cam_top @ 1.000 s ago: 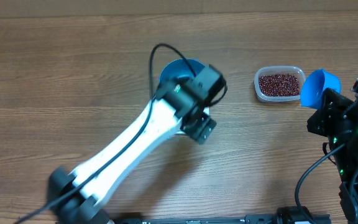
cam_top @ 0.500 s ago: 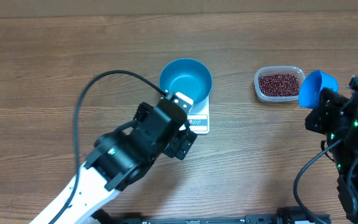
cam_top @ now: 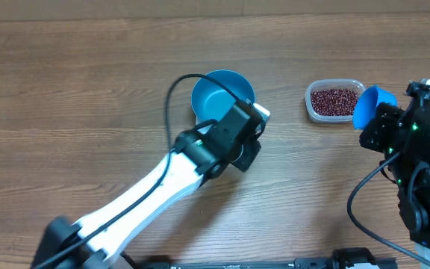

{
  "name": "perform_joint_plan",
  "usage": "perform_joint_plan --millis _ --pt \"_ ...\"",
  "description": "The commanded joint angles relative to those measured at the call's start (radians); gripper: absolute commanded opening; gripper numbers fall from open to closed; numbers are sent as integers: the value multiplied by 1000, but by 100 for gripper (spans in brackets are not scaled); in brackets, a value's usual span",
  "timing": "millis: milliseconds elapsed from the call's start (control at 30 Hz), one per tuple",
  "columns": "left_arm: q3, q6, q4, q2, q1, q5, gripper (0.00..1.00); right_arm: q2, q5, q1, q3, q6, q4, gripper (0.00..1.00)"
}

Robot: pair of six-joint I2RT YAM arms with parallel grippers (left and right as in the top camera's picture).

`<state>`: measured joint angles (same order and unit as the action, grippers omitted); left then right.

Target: Scoop item into bowl and weigh 150g on scale

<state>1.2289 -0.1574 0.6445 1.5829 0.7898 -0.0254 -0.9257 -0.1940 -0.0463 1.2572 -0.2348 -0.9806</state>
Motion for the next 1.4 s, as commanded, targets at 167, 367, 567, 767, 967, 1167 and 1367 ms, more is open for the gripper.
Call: perform_joint_plan --millis 167,367,567,767,967,1167,1367 --pt "-9 -3 -80 158 -5 -83 5 -55 -14 1 26 -3 11 4" --pt "-9 2 -176 215 -5 -82 4 -67 -15 1 26 -3 3 4" --pt "-9 54 -159 233 -6 -91 4 -67 -15 1 26 -2 -2 4" --pt "-9 48 -114 233 -6 -132 4 -67 -15 1 26 -3 -2 4" --pt "-51 46 -271 235 -5 -143 4 -67 -15 1 26 -2 -11 4" --pt "-71 103 -294 234 11 -138 4 -67 -15 1 26 1 -20 4" --pt "-124 154 -335 234 44 -132 4 -67 -16 1 26 2 -21 4"
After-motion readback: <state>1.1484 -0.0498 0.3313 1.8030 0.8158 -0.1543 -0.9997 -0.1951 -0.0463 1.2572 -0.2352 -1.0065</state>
